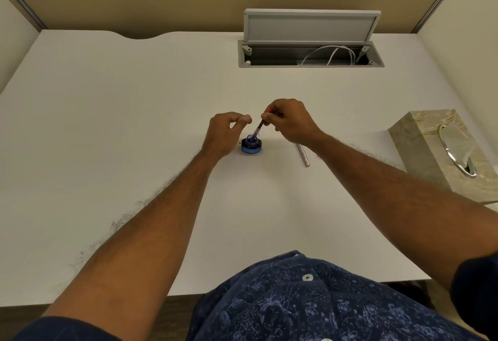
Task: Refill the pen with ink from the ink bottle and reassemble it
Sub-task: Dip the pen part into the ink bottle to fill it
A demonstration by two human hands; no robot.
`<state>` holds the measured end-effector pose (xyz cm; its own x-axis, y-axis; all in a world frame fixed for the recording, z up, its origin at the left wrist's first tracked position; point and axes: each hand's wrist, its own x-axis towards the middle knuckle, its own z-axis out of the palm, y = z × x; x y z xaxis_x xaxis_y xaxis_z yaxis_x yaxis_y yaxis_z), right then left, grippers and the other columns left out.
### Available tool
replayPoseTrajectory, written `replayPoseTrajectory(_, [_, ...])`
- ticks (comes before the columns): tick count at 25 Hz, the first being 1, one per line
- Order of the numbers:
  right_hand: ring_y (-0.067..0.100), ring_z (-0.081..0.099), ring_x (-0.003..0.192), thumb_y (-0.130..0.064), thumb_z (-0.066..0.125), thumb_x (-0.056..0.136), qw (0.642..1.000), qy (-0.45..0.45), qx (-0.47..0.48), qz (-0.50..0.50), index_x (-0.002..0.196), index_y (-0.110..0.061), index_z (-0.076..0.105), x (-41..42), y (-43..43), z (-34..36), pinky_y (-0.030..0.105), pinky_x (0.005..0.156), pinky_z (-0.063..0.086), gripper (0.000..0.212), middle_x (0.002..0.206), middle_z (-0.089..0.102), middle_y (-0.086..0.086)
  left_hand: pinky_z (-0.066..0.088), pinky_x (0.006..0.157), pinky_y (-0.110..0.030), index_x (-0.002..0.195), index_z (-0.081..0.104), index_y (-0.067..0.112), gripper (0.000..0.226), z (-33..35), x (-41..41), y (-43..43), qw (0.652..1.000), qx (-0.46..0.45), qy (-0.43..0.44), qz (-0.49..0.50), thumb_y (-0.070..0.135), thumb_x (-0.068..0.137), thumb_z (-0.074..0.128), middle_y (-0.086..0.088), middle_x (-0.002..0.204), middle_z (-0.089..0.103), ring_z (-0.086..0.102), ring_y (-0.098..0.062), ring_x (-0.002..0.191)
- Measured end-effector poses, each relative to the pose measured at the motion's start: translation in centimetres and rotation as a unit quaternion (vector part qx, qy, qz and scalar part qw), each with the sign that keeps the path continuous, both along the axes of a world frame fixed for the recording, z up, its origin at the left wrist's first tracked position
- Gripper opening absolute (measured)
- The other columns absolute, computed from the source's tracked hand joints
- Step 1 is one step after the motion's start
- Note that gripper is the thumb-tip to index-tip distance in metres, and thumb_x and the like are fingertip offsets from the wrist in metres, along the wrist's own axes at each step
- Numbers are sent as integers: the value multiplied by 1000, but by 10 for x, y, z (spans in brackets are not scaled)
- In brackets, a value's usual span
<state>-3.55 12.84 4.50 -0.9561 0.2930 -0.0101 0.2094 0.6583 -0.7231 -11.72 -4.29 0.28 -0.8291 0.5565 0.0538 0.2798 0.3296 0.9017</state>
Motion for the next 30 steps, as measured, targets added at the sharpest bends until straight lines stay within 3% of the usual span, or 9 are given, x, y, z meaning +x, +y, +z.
replayPoseTrajectory(2, [-2, 60, 56, -20, 62, 93, 999, 5, -36, -23, 89, -11, 69, 4, 2, 0, 13, 55, 49, 12, 80, 73, 1, 46, 89, -21, 94, 76, 14, 25, 0, 0, -3, 1000, 0, -15, 7, 29, 95, 56, 9, 97, 71, 63, -3, 100])
replayPoseTrajectory(5, [-6, 58, 51, -18, 62, 93, 996, 13, -77, -48, 89, -9, 69, 9, 5, -2, 9, 51, 46, 12, 79, 73, 3, 46, 92, -25, 93, 76, 14, 31, 0, 0, -6, 999, -2, -30, 15, 35, 96, 54, 10, 98, 71, 62, -2, 103])
replayPoseTrajectory(16, [-5, 59, 52, -17, 63, 93, 987, 36, -138, -78, 93, -2, 69, 19, 7, -6, 10, 50, 45, 16, 81, 73, 6, 44, 88, -22, 94, 76, 14, 35, -4, 2, -7, 999, -1, -33, 30, 38, 97, 50, 5, 97, 75, 62, -2, 99])
replayPoseTrajectory(30, [-7, 59, 53, -19, 65, 92, 983, 33, -153, -92, 91, -8, 69, 19, 6, -10, 11, 52, 46, 12, 79, 73, 5, 43, 88, -23, 92, 76, 13, 36, -3, 1, -6, 999, -2, -36, 31, 38, 97, 50, 6, 96, 74, 62, -3, 100])
